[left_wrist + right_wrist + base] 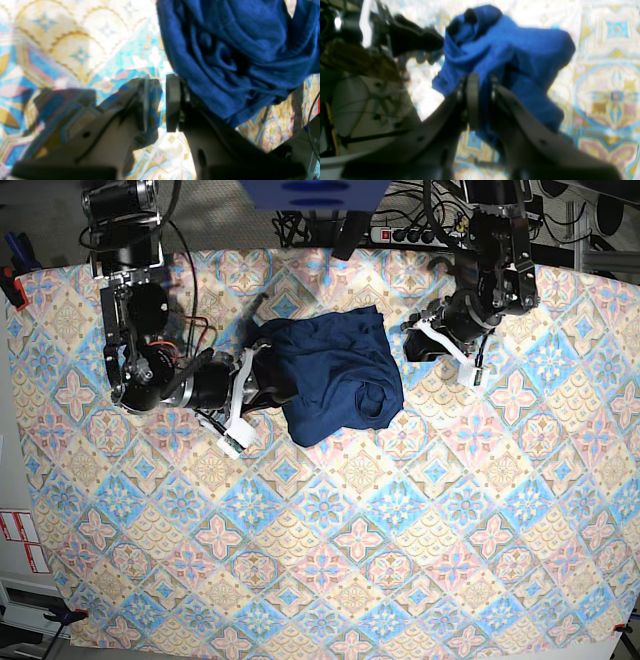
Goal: Fold the T-shirt properly
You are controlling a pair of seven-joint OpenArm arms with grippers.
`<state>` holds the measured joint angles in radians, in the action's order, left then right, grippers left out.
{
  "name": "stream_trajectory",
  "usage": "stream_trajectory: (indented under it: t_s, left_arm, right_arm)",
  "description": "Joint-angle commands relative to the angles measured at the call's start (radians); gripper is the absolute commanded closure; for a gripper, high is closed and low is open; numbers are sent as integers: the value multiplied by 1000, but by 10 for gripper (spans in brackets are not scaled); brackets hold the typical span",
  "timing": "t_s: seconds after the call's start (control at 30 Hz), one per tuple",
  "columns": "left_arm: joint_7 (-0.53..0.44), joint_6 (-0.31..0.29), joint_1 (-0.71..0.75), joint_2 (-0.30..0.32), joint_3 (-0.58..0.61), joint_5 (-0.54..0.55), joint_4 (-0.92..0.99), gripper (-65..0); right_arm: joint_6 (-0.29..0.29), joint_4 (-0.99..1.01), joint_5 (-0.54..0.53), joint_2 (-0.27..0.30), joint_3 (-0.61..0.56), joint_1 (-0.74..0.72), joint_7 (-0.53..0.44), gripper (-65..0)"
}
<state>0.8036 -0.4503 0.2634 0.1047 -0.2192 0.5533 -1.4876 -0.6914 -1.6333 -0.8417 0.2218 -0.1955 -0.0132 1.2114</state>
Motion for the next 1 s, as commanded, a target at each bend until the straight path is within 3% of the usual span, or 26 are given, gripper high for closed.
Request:
stream_trajectory:
  t_s: [0.0,0.23,0.4,0.53,0.63,0.8,0.97]
  left_arm:
    - [-16,-9,-5,5,-3,18,-17,-109]
    - [-16,-9,-5,7,-3,18,-17,-109]
    - [-16,-9,-5,8,-3,18,-17,-109]
    - [-16,-9,-5,14,-4,18,-17,-109]
    - [-16,-9,-3,10,-4,18,-17,-109]
    - [-16,-9,0,8,-4,18,-17,-109]
    - [-16,-9,-2,8,-4,18,-17,-109]
  right_arm:
    - [-7,-45,-29,4,-12,-9,-6,-51]
    - [-7,-173,-24,57,-247,-18,18,-51]
    - [-7,-190,131,80,-370,-32,11,-53]
    - [-7,-183,278,77,-312,-43,-32,-60]
    - [-7,-155,345,75,-200,-58,-66,-121]
    - [-7,8,355,21,-100,-140,-66,-264]
    - [-7,169,356,18,-103,-198,-72,-271]
